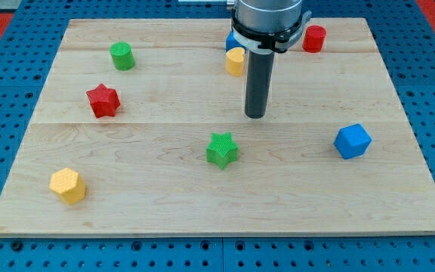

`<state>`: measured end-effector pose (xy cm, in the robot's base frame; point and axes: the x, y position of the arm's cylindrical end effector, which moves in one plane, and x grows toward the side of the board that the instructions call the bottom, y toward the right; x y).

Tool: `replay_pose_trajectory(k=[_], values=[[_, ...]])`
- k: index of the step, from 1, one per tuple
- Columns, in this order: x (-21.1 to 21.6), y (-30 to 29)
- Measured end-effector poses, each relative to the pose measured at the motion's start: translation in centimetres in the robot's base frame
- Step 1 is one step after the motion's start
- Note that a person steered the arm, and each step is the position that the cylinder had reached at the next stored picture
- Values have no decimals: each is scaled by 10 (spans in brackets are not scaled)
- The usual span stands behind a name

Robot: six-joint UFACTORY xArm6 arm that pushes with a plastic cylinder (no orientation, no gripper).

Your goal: Push the blue cube towards the center right

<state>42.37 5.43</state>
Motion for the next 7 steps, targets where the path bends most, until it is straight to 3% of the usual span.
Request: replay_pose_trajectory(k=[2, 4, 7], values=[[1, 31], [66, 31], [74, 66]])
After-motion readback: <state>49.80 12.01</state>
